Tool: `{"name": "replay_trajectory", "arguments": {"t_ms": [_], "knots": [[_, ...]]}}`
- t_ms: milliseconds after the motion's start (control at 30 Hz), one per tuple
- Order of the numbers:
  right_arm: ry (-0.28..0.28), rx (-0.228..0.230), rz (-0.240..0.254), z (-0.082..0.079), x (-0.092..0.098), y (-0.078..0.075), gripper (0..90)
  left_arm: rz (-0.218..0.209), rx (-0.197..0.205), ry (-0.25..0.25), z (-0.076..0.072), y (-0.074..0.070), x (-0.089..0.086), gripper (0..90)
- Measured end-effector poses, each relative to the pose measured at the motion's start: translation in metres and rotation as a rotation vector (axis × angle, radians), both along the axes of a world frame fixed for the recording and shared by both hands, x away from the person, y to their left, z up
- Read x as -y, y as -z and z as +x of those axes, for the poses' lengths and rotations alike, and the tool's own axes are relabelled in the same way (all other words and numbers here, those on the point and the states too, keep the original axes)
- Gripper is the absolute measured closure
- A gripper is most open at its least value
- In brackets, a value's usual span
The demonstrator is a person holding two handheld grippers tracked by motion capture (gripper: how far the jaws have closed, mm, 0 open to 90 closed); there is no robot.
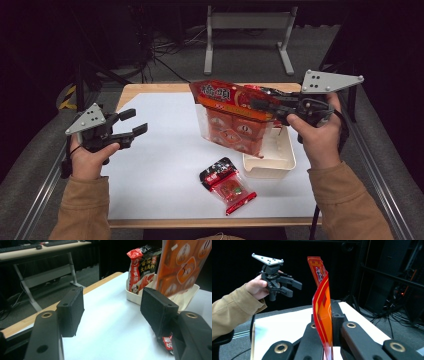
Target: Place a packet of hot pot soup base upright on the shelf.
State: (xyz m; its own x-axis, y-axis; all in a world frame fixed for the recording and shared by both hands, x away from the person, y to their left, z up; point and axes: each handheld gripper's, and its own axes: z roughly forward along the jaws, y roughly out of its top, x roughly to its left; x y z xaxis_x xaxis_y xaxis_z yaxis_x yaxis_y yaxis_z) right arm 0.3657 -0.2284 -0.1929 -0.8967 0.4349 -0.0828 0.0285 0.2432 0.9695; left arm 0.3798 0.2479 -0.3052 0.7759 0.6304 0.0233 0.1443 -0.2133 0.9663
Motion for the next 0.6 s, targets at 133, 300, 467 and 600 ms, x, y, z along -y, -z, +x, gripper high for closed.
{"name": "replay_trajectory", "arguments": {"t_ms": [133,300,467,600], "knots": [[0.019,0.006,-0.002,0.001,0.007,-0.002,89.5,0.011,-0.010,-0.037,0.002,0.002,-0.001,35.4],[0.049,0.009,-0.001,0.005,0.018,-0.004,89.5,0.045,-0.043,-0.084,0.005,0.006,0.000,32.2],[0.059,0.003,0.004,0.008,0.025,-0.004,89.5,0.054,-0.051,-0.081,0.006,0.007,-0.001,32.1],[0.070,0.009,0.005,0.011,0.031,-0.004,89.5,0.057,-0.057,-0.081,0.008,0.010,-0.001,31.7]]}}
